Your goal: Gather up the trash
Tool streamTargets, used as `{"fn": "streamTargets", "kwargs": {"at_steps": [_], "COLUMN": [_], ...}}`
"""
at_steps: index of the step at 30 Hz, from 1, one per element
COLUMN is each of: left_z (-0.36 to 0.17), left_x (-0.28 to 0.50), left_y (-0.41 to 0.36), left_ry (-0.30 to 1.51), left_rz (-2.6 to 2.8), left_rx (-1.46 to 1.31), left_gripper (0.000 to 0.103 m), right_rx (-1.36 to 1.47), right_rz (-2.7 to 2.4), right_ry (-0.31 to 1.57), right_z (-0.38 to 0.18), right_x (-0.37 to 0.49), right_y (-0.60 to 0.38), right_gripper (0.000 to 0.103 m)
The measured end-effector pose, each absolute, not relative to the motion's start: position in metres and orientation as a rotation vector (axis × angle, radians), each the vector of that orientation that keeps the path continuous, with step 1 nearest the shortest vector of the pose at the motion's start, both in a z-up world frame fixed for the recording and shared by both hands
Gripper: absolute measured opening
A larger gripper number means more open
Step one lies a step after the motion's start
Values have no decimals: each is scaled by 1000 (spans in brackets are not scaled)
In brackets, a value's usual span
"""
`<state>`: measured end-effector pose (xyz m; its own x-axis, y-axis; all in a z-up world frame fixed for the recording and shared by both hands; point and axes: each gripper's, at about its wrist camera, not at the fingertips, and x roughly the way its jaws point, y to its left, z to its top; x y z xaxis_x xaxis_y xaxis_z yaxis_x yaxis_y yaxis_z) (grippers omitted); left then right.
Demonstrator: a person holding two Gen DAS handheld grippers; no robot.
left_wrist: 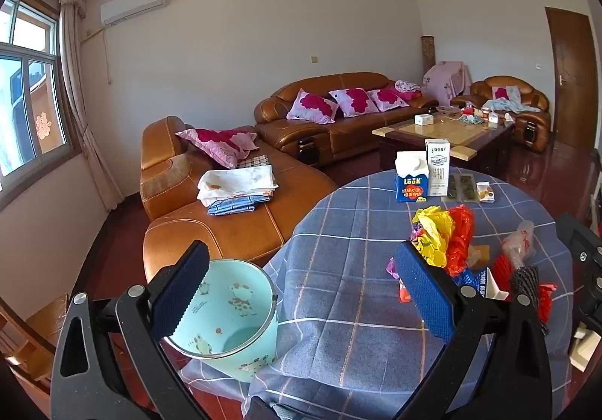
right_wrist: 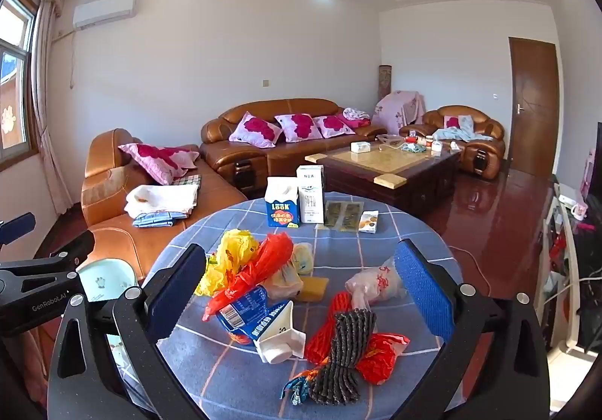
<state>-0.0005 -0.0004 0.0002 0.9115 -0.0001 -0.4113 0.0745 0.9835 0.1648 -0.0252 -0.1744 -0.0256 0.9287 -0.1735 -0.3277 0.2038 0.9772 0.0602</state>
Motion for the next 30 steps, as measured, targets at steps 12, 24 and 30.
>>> {"fn": "streamTargets", "kwargs": {"at_steps": [12,24,30], "left_z": [0,1,-1], "left_x": [-3,1,0], "left_y": [0,2,2], "left_ry": [407,410,407], "left_rz": [-27,-23,-21], "left_rx": [185,183,181], "left_gripper": [97,97,97], "right_rx": [86,91,95], "right_rz": [-200,-201,-201], "right_ry": [326,328,323], "right_z": [-26,-22,-21], "right_x": [-26,-25,-24], "right_y": [-177,-177,-176], "right_gripper": [98,98,98]}}
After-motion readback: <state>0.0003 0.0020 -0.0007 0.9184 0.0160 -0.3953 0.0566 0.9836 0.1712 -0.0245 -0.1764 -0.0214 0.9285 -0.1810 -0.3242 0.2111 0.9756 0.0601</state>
